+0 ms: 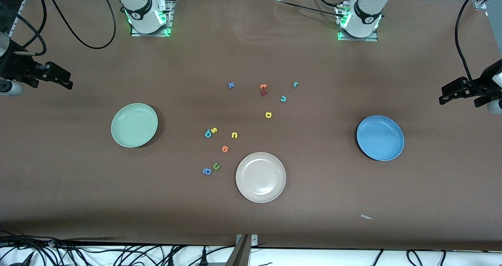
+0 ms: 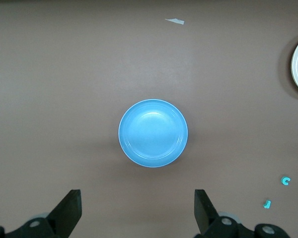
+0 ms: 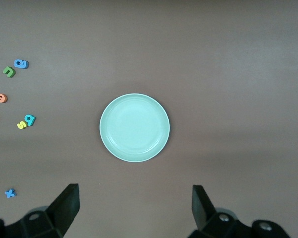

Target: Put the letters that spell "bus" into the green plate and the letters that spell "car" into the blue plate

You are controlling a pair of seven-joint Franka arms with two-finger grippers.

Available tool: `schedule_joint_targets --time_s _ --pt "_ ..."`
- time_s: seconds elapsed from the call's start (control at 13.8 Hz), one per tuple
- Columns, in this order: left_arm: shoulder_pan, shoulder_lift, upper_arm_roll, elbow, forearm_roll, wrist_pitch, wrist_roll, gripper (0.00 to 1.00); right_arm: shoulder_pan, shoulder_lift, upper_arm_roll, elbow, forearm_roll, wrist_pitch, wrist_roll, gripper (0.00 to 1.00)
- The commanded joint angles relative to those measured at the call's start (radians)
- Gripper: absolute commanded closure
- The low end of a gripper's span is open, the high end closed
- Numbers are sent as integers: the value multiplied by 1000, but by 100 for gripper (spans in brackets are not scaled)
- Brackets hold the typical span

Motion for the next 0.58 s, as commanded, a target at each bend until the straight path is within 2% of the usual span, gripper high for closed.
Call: schedule_joint_targets --time_s 0.0,0.51 --pt "-10 -7 -13 -5 15 4 14 0 3 5 0 20 1 -17 -5 0" --pt "-9 -7 -14 -5 21 4 14 0 4 5 0 20 1 -19 -5 0"
